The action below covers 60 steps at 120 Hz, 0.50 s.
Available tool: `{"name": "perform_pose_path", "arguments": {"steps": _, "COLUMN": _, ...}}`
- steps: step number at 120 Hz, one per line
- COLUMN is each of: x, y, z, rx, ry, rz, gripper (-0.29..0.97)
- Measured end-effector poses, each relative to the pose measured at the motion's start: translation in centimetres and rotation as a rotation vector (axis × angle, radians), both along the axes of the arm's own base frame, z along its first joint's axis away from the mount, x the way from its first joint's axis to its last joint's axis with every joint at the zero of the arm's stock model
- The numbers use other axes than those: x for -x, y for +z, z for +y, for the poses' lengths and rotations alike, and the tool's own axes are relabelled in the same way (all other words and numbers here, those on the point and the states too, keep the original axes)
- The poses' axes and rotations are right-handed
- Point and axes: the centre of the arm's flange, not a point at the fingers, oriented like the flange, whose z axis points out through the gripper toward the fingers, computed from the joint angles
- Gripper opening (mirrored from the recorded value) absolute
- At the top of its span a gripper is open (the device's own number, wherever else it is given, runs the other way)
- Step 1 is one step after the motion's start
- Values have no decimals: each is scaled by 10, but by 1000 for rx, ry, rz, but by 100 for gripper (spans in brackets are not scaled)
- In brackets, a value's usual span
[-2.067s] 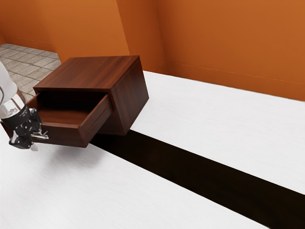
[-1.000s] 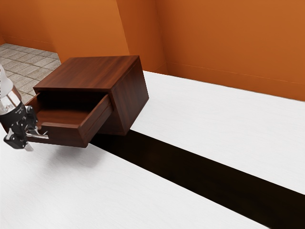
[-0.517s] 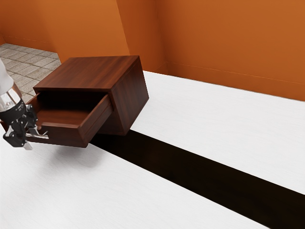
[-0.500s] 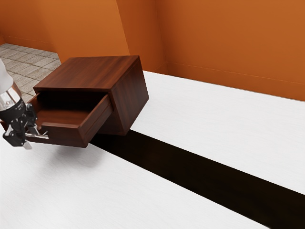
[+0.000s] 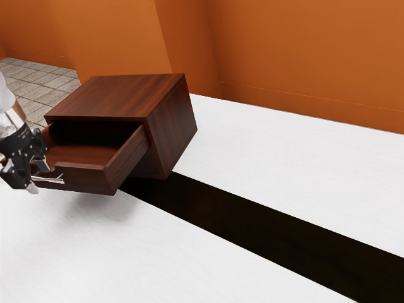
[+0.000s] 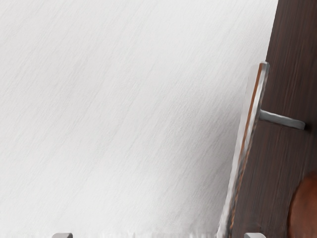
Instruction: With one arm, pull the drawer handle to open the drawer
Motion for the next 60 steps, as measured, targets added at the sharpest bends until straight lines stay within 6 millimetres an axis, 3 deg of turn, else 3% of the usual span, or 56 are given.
{"name": "perform_pose_path", "arguments": {"steps": 13, "x": -39, "y": 40, "z": -74, "rx": -26, "ry": -160, "rz": -72, "gripper": 54}}
{"name": "perform_pose_path", "arguments": {"steps": 27, "x": -76, "y": 68, "z": -196, "rx": -27, "ry": -383, "rz": -128, "gripper": 59}}
{"name": "perform_pose_path", "arguments": {"steps": 37, "x": -86, "y": 82, "z": -258, "rx": -22, "ry": -517, "rz": -149, "gripper": 61}}
{"name": "perform_pose_path", "arguments": {"steps": 49, "x": -111, "y": 120, "z": -293, "rx": -30, "ry": -680, "rz": -136, "gripper": 63}}
{"name": "perform_pose_path", "arguments": {"steps": 54, "x": -114, "y": 121, "z": -291, "rx": -30, "ry": -754, "rz": -98, "gripper": 63}}
{"name": "perform_pose_path", "arguments": {"steps": 60, "x": -122, "y": 106, "z": -270, "rx": -5, "ry": -835, "rz": -37, "gripper": 64}}
